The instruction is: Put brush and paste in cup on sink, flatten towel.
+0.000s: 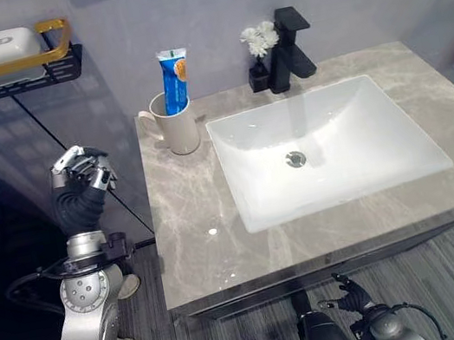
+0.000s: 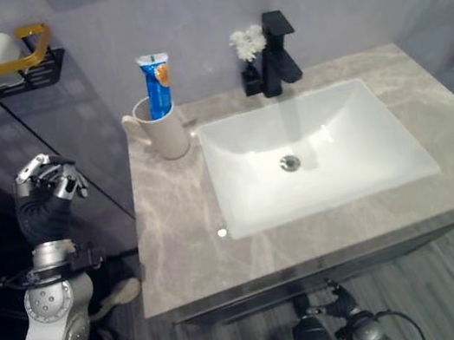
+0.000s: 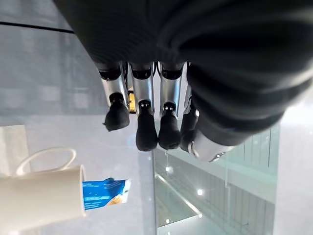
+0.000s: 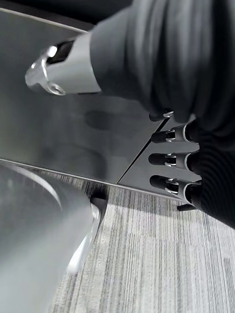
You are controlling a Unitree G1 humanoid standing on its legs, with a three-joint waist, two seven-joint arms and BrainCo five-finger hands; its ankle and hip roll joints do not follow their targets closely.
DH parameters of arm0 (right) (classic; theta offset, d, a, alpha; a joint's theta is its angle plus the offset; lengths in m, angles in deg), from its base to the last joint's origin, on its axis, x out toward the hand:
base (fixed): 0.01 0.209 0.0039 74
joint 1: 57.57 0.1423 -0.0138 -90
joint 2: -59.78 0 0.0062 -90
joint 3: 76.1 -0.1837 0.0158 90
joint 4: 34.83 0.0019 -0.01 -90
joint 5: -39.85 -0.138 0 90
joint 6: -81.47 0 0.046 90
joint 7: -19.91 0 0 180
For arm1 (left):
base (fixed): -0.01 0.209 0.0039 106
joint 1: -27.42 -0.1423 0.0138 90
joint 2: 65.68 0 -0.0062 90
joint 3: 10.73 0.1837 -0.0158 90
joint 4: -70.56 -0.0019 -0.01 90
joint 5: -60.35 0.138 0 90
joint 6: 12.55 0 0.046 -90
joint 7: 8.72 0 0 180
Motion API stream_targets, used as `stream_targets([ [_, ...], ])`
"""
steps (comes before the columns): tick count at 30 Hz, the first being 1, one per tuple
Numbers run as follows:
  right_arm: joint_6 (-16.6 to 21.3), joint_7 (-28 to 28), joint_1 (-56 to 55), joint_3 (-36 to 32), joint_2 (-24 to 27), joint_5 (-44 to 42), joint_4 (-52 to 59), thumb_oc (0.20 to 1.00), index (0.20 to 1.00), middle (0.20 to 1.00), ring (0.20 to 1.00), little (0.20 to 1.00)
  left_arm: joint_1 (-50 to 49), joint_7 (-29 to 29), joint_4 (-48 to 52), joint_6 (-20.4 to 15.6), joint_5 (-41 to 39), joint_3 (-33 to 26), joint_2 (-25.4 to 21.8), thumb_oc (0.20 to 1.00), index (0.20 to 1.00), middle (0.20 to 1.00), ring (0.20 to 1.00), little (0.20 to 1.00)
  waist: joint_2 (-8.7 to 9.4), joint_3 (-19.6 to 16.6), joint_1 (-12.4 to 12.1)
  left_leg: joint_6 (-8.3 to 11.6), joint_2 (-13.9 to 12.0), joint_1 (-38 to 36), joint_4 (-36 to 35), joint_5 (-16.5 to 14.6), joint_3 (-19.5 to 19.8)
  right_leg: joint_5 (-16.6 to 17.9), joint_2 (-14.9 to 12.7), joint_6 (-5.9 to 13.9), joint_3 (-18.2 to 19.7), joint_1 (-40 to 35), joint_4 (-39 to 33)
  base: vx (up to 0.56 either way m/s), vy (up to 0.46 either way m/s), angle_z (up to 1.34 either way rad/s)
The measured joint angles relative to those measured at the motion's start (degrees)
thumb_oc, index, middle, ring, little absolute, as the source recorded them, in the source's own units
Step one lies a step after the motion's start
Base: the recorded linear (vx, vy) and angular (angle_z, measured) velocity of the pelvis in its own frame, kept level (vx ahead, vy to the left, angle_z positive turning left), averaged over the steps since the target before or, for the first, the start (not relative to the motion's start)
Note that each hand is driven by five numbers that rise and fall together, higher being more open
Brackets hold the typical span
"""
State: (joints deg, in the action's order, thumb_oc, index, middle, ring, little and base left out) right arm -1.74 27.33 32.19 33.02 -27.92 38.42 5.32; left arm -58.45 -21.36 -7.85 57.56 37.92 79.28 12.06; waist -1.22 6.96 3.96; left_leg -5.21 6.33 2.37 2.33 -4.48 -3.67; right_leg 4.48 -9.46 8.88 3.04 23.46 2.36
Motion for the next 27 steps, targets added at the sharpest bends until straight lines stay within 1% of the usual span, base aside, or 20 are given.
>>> stream_targets([
  [2, -0.42, -0.11, -1.62, -0.12, 0.92, 0.03, -0.18, 1.0, 1.0, 1.0, 1.0, 1.0, 0.11, 0.46, -0.52, 0.05, -0.14, 2.43, 0.49, 0.2, 0.2, 0.2, 0.2, 0.2, 0.72, 0.38, 0.42, 0.49, 0.12, -0.96, 0.81, -0.82, 2.98, 2.4, -0.72, -0.06, 0.74, -1.89, -0.73, 0.09, -0.106, 0.91],
  [3, -0.57, -0.38, -3.57, 0.12, 0.92, 0.05, -0.18, 1.0, 1.0, 1.0, 1.0, 1.0, -0.19, 0.84, -0.44, 0.17, -0.13, 3.62, 0.44, 0.2, 0.2, 0.2, 0.2, 0.2, 1.81, 0.6, -0.06, 1.34, 0.11, -2.29, 0.71, -1.33, 4.37, 3.0, -0.78, -0.29, 0.96, -3.77, 1.22, 0.11, -0.191, 0.83],
  [4, -0.87, -1.32, -6.12, 0.05, 0.34, 0.02, -1.5, 1.0, 1.0, 1.0, 1.0, 1.0, -1.67, 1.71, 0.16, 0.13, -0.29, 3.44, 0.49, 0.2, 0.2, 0.2, 0.2, 0.2, 3.48, -0.07, -1.06, 3.42, -0.13, -2.67, 1.44, -3.16, 4.84, 5.73, 0.1, -1.27, 0.58, -6.48, 1.32, 0.16, -0.256, 0.58],
  [5, -1.67, -1.77, -5.96, 0.1, 1.29, 0.08, -1.6, 1.0, 1.0, 1.0, 1.0, 1.0, -2.23, 3.06, 0.25, 1.23, -0.2, 4.21, 0.76, 0.2, 0.2, 0.2, 0.2, 0.2, 1.57, 0.74, -0.14, 5.76, -4.24, -3.38, 0.17, -2.88, 4.76, 4.74, 3.24, -2.73, -1.45, -7.65, 1.14, 0.21, -0.432, 0.28],
  [6, -2.19, -2.0, -6.41, 0.16, 1.38, 0.13, -2.15, 1.0, 1.0, 1.0, 1.0, 1.0, -2.28, 3.8, 0.31, 1.34, -0.21, 4.61, 0.7, 0.2, 0.2, 0.2, 0.2, 0.2, 1.26, 0.56, -0.01, 6.77, -6.26, -4.29, -0.61, -2.91, 5.13, 4.25, 5.12, -3.25, -2.31, -9.04, -0.11, 0.13, -0.338, 0.28],
  [7, -2.33, -2.2, -7.08, 0.12, 1.43, 0.54, -3.7, 1.0, 1.0, 1.0, 1.0, 1.0, -3.19, 4.77, 0.96, 1.48, -0.25, 4.96, 0.63, 0.2, 0.2, 0.2, 0.2, 0.2, 0.94, 0.16, 0.1, 8.5, -9.25, -4.74, -1.74, -2.58, 7.11, 5.26, 7.12, -4.51, -4.75, -11.55, -4.09, 0.05, -0.301, 0.46],
  [8, -2.63, -2.28, -7.51, 0.08, 1.29, 0.65, -5.08, 1.0, 1.0, 1.0, 1.0, 1.0, -3.91, 5.15, 1.45, 1.52, -0.31, 4.86, 0.43, 0.2, 0.2, 0.2, 0.2, 0.2, 1.52, -0.21, -0.39, 10.1, -10.26, -4.91, -3.4, -1.36, 7.61, 6.14, 8.31, -5.77, -5.9, -12.08, -6.6, 0.01, -0.16, 0.44],
  [9, -2.65, -2.29, -7.59, 0.08, 1.53, 0.67, -5.52, 1.0, 1.0, 1.0, 1.0, 1.0, -4.67, 5.25, 1.37, 1.75, -0.86, 4.64, 0.35, 0.2, 0.2, 0.2, 0.2, 0.2, 1.47, -0.18, -1.26, 10.75, -11.09, -4.61, -4.47, -0.5, 7.4, 6.67, 9.19, -6.67, -6.26, -11.87, -7.34, 0.02, -0.141, 0.29],
  [11, -2.64, -2.25, -7.22, 0.1, 1.47, 0.9, -6.3, 1.0, 1.0, 1.0, 1.0, 1.0, -4.8, 5.45, 1.37, 2.53, -2.4, 4.71, 0.4, 0.2, 0.2, 0.2, 0.2, 0.2, 1.26, -0.18, -1.42, 11.31, -12.07, -3.63, -4.77, 0.33, 7.54, 6.52, 9.72, -7.67, -7.25, -11.13, -7.35, 0.03, -0.075, 0.2],
  [14, -2.62, -2.11, -6.04, 0.12, 1.73, 2.53, -6.94, 1.0, 1.0, 1.0, 1.0, 1.0, -4.53, 6.69, 1.37, 3.38, -4.53, 4.94, 0.45, 0.2, 0.2, 0.2, 0.2, 0.2, 0.59, -0.5, -1.06, 10.8, -11.69, -2.08, -4.62, 0.33, 6.19, 6.36, 9.72, -7.87, -8.15, -10.38, -7.35, 0.02, -0.038, 0.18],
  [15, -2.61, -1.96, -5.38, 0.2, 1.71, 2.81, -6.93, 1.0, 1.0, 1.0, 1.0, 1.0, -4.52, 6.75, 1.37, 3.41, -4.7, 4.89, 0.27, 0.2, 0.2, 0.2, 0.2, 0.2, 0.55, -0.62, -1.13, 10.57, -11.37, -1.45, -4.74, 0.1, 6.15, 6.31, 9.41, -7.68, -8.07, -9.74, -7.35, 0.01, -0.015, -0.08],
  [16, -2.6, -1.67, -4.32, 0.63, 1.73, 3.03, -6.91, 1.0, 1.0, 1.0, 1.0, 1.0, -4.8, 6.78, 1.37, 3.5, -4.73, 4.86, 0.01, 0.2, 0.2, 0.2, 0.2, 0.2, 0.44, -0.76, -1.33, 10.41, -11.21, -0.75, -4.88, 0.11, 6.15, 5.58, 9.07, -6.32, -7.94, -8.86, -7.39, 0.0, -0.007, -0.19],
  [17, -2.6, -1.54, -3.3, 1.59, 1.96, 3.92, -6.88, 1.0, 1.0, 1.0, 1.0, 1.0, -5.5, 6.84, 1.37, 3.73, -4.73, 4.86, -0.24, 0.2, 0.2, 0.2, 0.2, 0.2, -0.43, -1.18, -1.53, 9.56, -11.81, -0.04, -5.53, 0.39, 6.18, 4.43, 9.24, -4.31, -8.11, -7.89, -7.09, -0.03, 0.004, -0.08],
  [18, -2.73, -1.34, -2.8, 1.23, 1.83, 4.6, -6.92, 1.0, 1.0, 1.0, 1.0, 1.0, -6.33, 6.89, 1.41, 3.95, -4.74, 4.97, -0.67, 0.2, 0.2, 0.2, 0.2, 0.2, -0.8, -1.72, -1.15, 9.44, -11.84, 0.89, -6.23, 0.53, 6.45, 3.29, 8.82, -5.06, -7.74, -4.96, -0.15, -0.05, 0.011, 0.07],
  [19, -2.73, -1.38, -2.96, 1.39, 1.98, 5.2, -7.03, 1.0, 1.0, 1.0, 1.0, 1.0, -6.73, 6.96, 1.31, 4.0, -4.77, 4.94, -1.06, 0.2, 0.2, 0.2, 0.2, 0.2, -0.28, -2.07, -1.23, 9.61, -10.95, 0.79, -6.73, 0.64, 6.2, 2.79, 8.43, -5.89, -7.49, -4.39, -0.23, -0.08, 0.022, 0.11],
  [21, -2.73, -1.36, -2.3, 1.53, 2.21, 5.76, -6.93, 1.0, 1.0, 1.0, 1.0, 1.0, -6.99, 6.9, 0.87, 4.12, -4.99, 4.72, -1.15, 0.2, 0.2, 0.2, 0.2, 0.2, -0.63, -2.02, -1.78, 9.51, -10.59, 1.76, -6.46, 0.96, 6.17, 3.08, 8.5, -5.65, -6.67, -4.04, -1.7, -0.07, 0.022, -0.12],
  [22, -2.72, -1.33, -1.31, 2.53, 2.36, 6.31, -6.64, 1.0, 1.0, 1.0, 1.0, 1.0, -7.09, 6.87, 0.38, 4.13, -5.89, 4.64, -1.21, 0.2, 0.2, 0.2, 0.2, 0.2, -0.78, -2.03, -1.79, 9.47, -10.25, 2.26, -6.53, 1.92, 6.04, 3.83, 8.4, -5.83, -6.38, -3.43, -2.0, -0.06, 0.022, -0.28],
  [24, -2.71, -1.35, 0.2, 2.91, 2.33, 6.78, -6.14, 1.0, 1.0, 1.0, 1.0, 1.0, -6.92, 6.79, -1.37, 4.32, -6.42, 4.72, -1.17, 0.2, 0.2, 0.2, 0.2, 0.2, -1.12, -1.84, -1.58, 9.58, -9.82, 2.96, -6.57, 2.53, 5.42, 4.43, 8.23, -5.53, -5.2, -3.0, -3.05, -0.06, 0.029, -0.31],
  [25, -2.69, -1.32, 0.53, 2.88, 2.4, 6.78, -5.63, 1.0, 1.0, 1.0, 1.0, 1.0, -6.8, 6.74, -1.96, 4.59, -6.46, 4.72, -1.18, 0.2, 0.2, 0.2, 0.2, 0.2, -1.29, -1.77, -1.47, 9.43, -9.69, 3.57, -6.5, 2.64, 4.49, 4.48, 7.97, -5.46, -5.13, -2.85, -3.74, -0.04, 0.027, -0.24],
  [27, -2.57, -1.25, 0.91, 2.81, 2.65, 6.79, -4.48, 1.0, 1.0, 1.0, 1.0, 1.0, -6.26, 6.61, -2.48, 5.21, -6.65, 4.69, -1.18, 0.2, 0.2, 0.2, 0.2, 0.2, -1.74, -1.5, -1.16, 9.27, -8.79, 3.85, -7.31, 2.75, 4.35, 4.96, 7.15, -4.71, -5.04, -2.56, -5.61, -0.03, 0.022, -0.14],
])
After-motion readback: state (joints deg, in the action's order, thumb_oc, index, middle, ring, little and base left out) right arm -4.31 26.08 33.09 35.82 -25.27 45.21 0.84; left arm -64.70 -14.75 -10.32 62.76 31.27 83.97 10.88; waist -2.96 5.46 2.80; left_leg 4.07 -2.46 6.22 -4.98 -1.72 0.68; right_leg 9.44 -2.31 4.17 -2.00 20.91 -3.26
